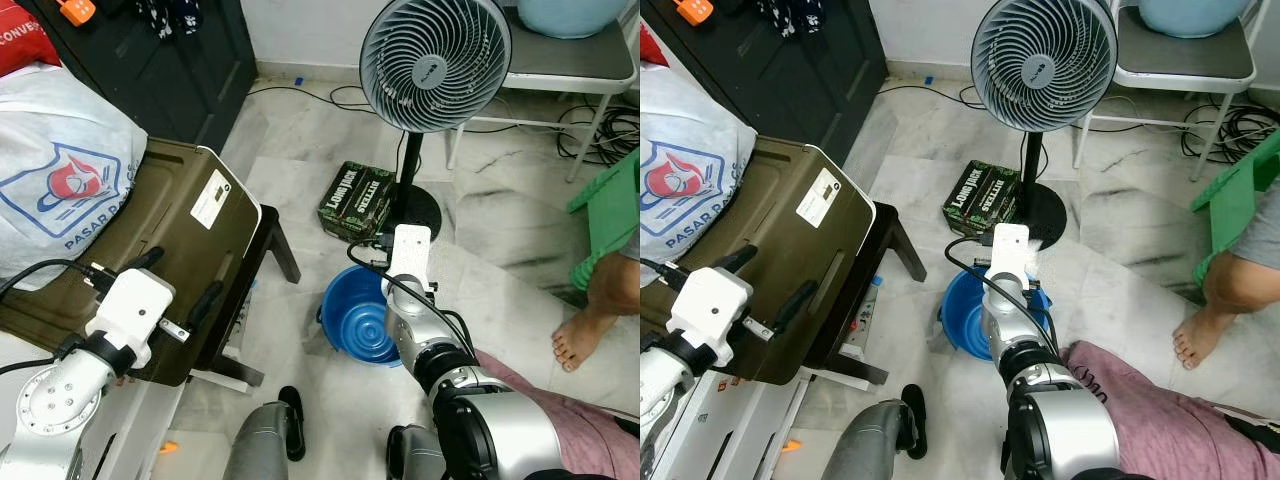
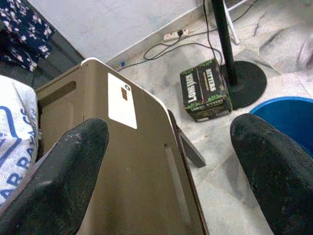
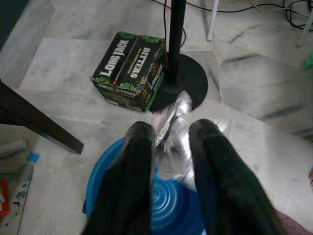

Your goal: Clean up the room

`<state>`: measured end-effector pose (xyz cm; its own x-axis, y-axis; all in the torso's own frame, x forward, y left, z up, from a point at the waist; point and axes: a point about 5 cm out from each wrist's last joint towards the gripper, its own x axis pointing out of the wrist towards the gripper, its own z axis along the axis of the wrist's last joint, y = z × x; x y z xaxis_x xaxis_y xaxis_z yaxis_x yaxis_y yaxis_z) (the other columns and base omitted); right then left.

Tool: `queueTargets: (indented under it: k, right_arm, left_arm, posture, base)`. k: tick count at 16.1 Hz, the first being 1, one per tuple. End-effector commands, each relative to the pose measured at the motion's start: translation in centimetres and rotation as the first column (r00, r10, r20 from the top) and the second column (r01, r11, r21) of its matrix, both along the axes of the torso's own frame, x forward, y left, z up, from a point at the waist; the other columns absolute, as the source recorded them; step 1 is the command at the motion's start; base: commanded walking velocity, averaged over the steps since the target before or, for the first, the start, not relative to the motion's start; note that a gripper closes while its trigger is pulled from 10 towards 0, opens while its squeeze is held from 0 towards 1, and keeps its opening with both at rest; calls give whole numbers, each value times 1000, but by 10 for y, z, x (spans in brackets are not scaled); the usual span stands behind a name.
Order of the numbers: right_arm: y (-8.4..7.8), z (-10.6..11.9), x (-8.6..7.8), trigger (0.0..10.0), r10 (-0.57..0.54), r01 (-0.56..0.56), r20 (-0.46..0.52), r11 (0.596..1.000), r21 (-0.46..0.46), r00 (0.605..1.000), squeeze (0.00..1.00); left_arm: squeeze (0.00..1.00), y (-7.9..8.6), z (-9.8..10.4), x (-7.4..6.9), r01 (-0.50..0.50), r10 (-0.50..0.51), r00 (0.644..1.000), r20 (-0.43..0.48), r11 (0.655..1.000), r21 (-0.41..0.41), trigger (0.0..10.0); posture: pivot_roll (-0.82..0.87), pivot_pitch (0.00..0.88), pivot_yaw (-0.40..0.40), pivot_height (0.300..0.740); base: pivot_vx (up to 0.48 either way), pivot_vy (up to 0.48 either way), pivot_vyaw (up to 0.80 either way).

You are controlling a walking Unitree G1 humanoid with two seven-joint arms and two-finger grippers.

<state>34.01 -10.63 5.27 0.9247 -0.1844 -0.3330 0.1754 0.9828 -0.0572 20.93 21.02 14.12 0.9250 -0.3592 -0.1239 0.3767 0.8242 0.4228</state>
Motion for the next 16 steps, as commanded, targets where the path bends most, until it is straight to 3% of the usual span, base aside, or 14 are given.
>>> queueTargets:
  k: [1, 6, 9, 12, 14, 16]
  right_arm:
    - [9, -4, -4, 10000, 10, -10, -16, 1000, 27, 1000, 1000]
    - [12, -2, -3, 10000, 18, -18, -6, 999, 51, 1000, 1000]
    - [21, 1, -2, 10000, 73, -75, 21, 994, 84, 997, 1000]
    - [32, 9, -6, 10000, 196, -204, 103, 976, 80, 975, 1000]
    - [29, 5, -14, 10000, 250, -258, 111, 964, 59, 962, 1000]
    - [14, -4, -32, 10000, 306, -312, 93, 949, 50, 947, 1000]
  left_arm:
    - [0, 2, -2, -2, 0, 1, 1000, -20, 1000, 4, 10000]
    - [0, 0, -3, -2, 0, 0, 1000, -23, 1000, 0, 10000]
    - [0, -1, -4, 2, 0, 0, 1000, -18, 1000, -6, 10000]
    - [0, -13, -8, 7, 5, -5, 1000, 2, 999, -43, 10000]
    - [0, -20, -11, 12, 4, -3, 1000, 11, 998, -64, 10000]
    - [0, -31, -14, 19, 13, -11, 999, 32, 996, -92, 10000]
  posture:
    - [203, 260, 146, 740]
    - [204, 256, 146, 740]
    - [191, 239, 137, 740]
    - [142, 201, 108, 740]
    - [118, 188, 97, 740]
    - [82, 161, 80, 740]
  base:
    - [0, 0, 0]
    - [0, 0, 0]
    - [0, 0, 0]
    - [0, 0, 0]
    - [0, 0, 0]
    - [0, 0, 0]
